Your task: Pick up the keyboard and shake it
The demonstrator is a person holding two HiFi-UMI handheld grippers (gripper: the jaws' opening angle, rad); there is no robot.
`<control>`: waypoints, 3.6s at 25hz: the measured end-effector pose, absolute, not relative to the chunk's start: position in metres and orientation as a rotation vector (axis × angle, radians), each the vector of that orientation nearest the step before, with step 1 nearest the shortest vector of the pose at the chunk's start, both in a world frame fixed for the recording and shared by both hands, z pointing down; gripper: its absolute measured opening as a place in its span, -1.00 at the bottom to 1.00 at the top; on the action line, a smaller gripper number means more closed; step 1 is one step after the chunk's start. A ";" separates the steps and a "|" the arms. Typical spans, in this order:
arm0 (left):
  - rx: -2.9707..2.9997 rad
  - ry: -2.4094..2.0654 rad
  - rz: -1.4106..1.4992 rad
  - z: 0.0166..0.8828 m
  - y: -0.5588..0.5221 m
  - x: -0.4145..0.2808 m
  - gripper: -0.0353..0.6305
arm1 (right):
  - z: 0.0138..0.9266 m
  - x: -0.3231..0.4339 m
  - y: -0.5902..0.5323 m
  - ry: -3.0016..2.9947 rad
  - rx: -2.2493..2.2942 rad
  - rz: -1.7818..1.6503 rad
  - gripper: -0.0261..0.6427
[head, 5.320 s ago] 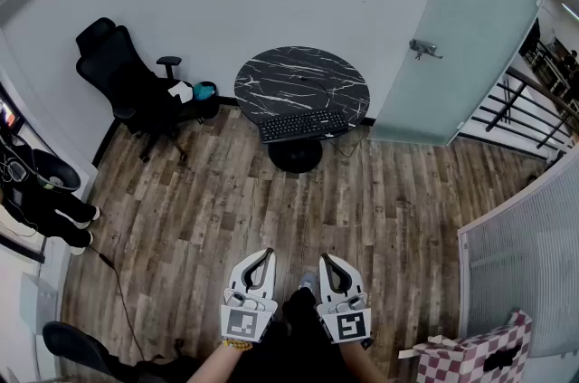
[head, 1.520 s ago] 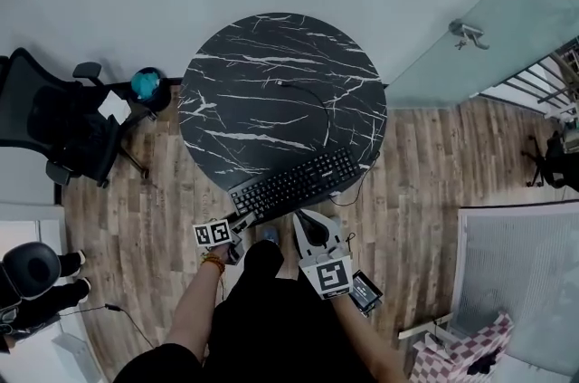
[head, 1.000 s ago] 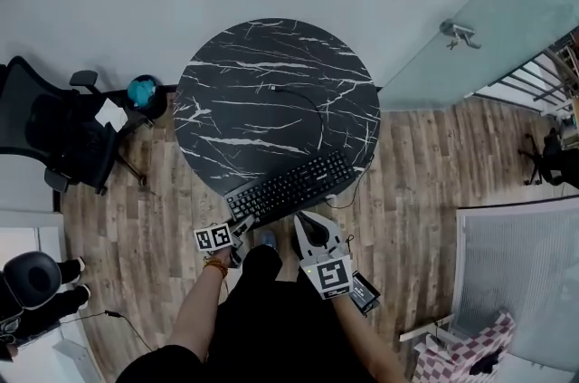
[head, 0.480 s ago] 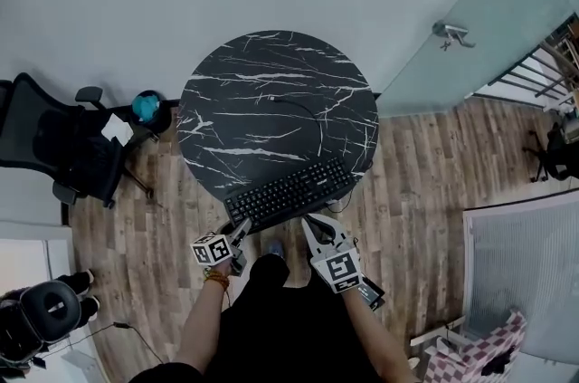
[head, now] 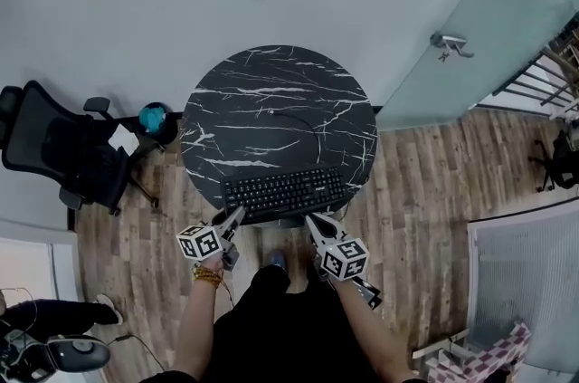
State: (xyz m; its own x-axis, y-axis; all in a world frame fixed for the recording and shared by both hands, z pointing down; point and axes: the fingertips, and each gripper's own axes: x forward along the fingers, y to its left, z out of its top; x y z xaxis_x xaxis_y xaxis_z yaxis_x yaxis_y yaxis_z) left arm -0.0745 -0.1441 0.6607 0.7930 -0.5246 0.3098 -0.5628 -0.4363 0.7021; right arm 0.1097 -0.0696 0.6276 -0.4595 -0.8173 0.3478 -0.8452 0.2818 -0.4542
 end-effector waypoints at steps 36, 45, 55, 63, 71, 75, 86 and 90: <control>2.129 -0.838 -0.010 0.647 -0.129 -0.091 -0.36 | 0.687 0.138 -0.158 -2.801 1.722 2.340 -0.64; 2.333 -1.023 -0.092 0.596 -0.146 -0.130 -0.16 | 0.570 0.153 -0.178 -3.114 1.633 1.765 -0.70; 2.692 -1.246 0.163 0.523 -0.179 -0.053 -0.16 | 0.522 0.150 -0.172 -3.188 1.636 1.530 -0.71; 2.802 -1.219 0.190 0.503 -0.175 -0.022 -0.16 | 0.487 0.158 -0.168 -3.206 1.715 1.249 -0.71; 2.815 -1.220 0.127 0.495 -0.177 -0.019 -0.16 | 0.476 0.156 -0.166 -3.231 1.743 1.199 -0.72; 2.838 -1.224 0.133 0.490 -0.177 -0.020 -0.16 | 0.469 0.157 -0.164 -3.184 1.787 1.105 -0.72; 2.881 -1.234 0.096 0.476 -0.176 -0.022 -0.18 | 0.382 0.138 -0.160 -2.921 1.718 0.045 -0.72; 2.884 -1.231 0.066 0.466 -0.175 -0.021 -0.18 | 0.371 0.125 -0.155 -2.769 1.661 -0.224 -0.72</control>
